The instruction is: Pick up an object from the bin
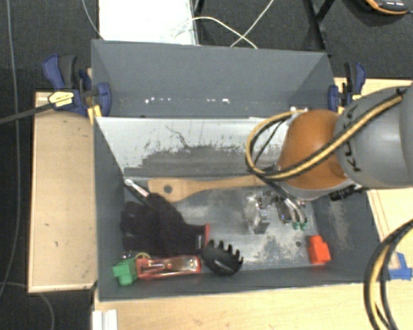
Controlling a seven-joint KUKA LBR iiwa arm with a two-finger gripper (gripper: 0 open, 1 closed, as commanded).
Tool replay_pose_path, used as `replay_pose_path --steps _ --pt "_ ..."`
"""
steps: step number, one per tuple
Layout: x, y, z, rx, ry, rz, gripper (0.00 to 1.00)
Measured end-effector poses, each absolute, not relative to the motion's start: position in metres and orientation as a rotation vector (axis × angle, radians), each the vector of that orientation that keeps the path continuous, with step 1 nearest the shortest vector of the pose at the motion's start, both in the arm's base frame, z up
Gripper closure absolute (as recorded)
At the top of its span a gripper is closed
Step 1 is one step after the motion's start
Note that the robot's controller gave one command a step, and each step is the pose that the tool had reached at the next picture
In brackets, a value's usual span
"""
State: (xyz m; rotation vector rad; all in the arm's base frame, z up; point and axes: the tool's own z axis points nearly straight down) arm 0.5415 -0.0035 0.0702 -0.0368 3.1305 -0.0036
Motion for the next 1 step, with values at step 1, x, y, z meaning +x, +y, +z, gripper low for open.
replay_pose_path --steps 1 --pt "0.4995 -0.013 0.0699 -0.022 3.136 -0.01 1.0"
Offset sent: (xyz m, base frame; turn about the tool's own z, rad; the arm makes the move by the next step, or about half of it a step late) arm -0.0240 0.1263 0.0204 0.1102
